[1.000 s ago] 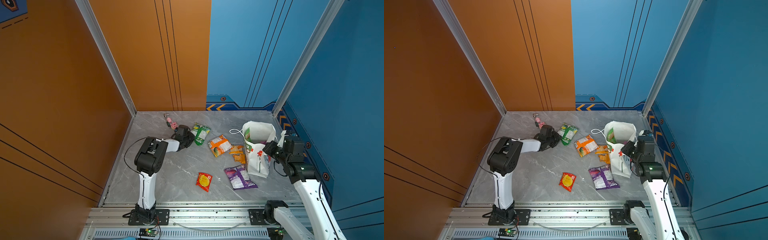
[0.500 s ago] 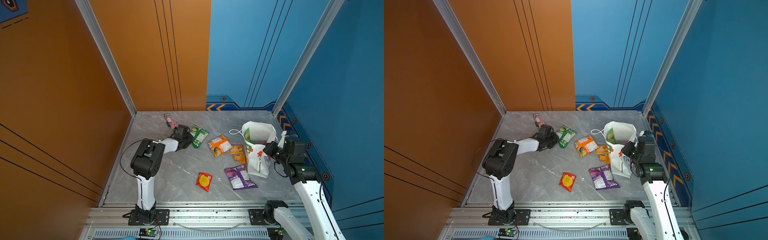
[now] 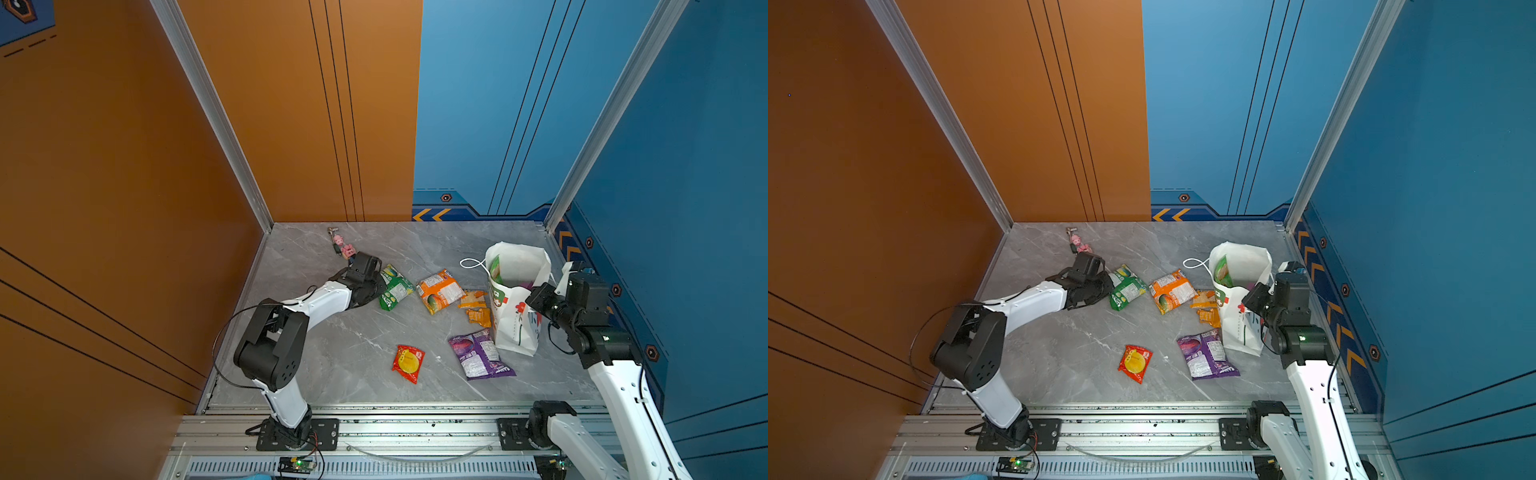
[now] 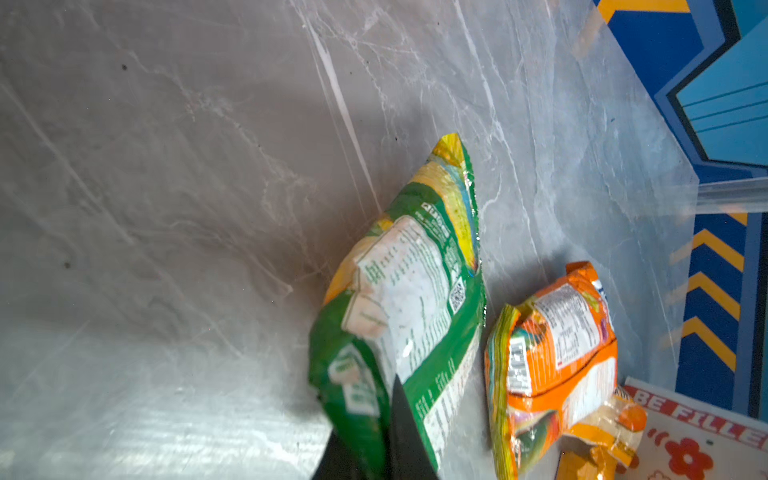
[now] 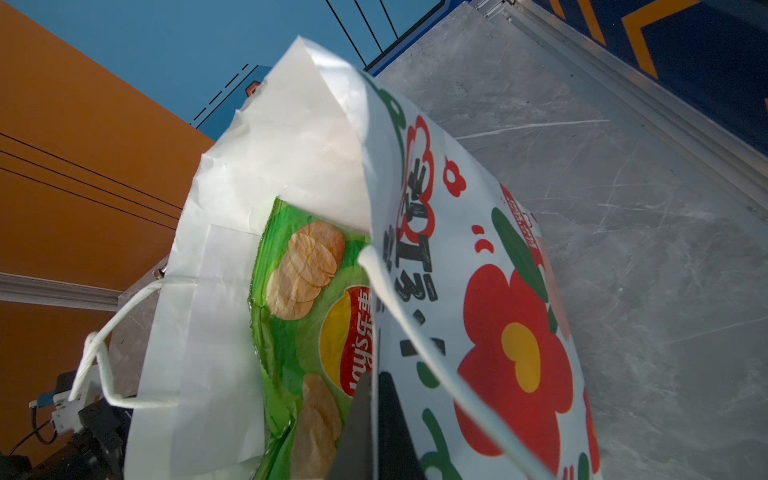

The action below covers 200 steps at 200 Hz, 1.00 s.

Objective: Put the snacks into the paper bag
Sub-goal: 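Grasp the green tea-snack bag with the left gripper, then lift the green tea-snack bag with the left gripper and carry it over the paper bag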

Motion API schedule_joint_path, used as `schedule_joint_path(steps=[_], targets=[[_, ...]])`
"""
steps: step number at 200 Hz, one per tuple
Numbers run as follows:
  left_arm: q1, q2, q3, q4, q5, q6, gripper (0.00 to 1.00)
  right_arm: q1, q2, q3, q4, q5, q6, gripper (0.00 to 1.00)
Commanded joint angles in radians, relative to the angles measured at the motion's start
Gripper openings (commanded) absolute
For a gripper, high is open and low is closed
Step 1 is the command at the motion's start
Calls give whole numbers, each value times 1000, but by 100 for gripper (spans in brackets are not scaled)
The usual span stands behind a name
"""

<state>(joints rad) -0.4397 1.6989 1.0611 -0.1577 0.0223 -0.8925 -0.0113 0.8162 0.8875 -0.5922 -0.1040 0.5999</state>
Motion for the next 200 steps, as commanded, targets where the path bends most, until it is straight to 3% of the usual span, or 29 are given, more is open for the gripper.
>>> schedule_joint_path(steps=[1, 67, 135, 200], targets=[[-7, -37, -24, -44, 59, 105, 0, 10, 17, 24, -46, -39, -25, 0], [-34, -179, -95, -123, 60, 283, 0, 13, -3, 16, -69, -43, -45, 0], [-108, -349, -85, -218, -48, 423, 0, 40, -3, 34, -68, -33, -49, 0], [-207, -370, -38, -278, -181, 543, 0, 68, -8, 37, -70, -13, -52, 0]])
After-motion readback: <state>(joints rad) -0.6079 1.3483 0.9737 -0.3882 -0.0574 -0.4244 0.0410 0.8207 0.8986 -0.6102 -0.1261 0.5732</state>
